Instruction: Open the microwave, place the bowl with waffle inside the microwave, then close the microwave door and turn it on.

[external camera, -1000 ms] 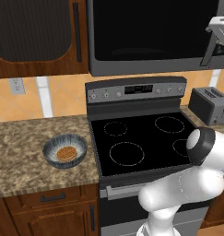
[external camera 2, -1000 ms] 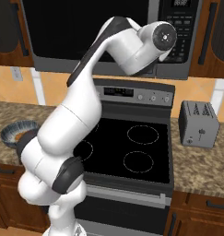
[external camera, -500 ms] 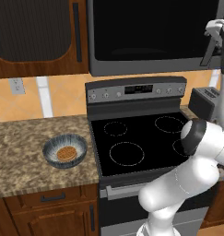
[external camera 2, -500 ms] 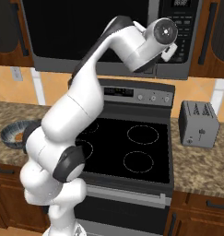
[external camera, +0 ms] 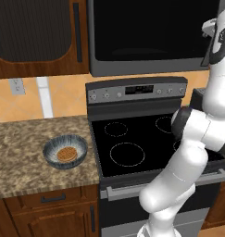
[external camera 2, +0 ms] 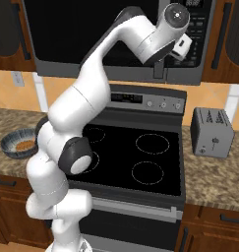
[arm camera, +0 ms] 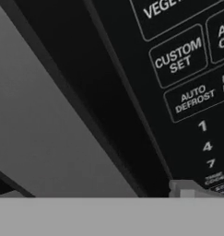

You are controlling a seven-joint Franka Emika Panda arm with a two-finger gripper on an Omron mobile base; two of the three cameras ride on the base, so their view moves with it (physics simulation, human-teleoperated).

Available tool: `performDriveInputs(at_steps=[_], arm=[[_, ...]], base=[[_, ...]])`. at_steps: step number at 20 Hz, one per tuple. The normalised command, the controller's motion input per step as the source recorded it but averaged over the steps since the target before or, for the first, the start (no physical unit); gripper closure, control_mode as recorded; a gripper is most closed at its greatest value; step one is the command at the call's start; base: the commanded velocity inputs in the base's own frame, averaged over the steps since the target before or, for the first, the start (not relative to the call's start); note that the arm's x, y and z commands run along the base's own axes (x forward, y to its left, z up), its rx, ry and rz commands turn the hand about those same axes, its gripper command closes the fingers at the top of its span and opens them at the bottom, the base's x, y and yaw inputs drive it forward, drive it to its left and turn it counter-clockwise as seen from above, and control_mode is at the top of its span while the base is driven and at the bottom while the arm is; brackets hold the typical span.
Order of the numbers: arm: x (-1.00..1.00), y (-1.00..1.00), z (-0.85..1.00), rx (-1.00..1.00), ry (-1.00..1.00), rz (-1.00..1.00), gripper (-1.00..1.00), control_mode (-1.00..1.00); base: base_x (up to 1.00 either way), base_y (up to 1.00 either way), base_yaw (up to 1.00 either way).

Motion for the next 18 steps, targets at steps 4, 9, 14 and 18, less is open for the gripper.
performDriveInputs(at_steps=[4,9,14,18], arm=[[0.86,-0.04,-0.35,0.06,-0.02,0.19,-1.00,-1.00],[0.29,0.27,-0.57,0.07,-0.07,0.09,1.00,-1.00],[-0.77,0.80,-0.98,0.01,-0.15,-0.02,1.00,-1.00],[-1.00,0.89,-0.49,0.00,-0.22,-0.27,1.00,-1.00]], base=[[0.00,0.00,0.00],[0.00,0.00,0.00],[0.00,0.00,0.00],[0.00,0.00,0.00]])
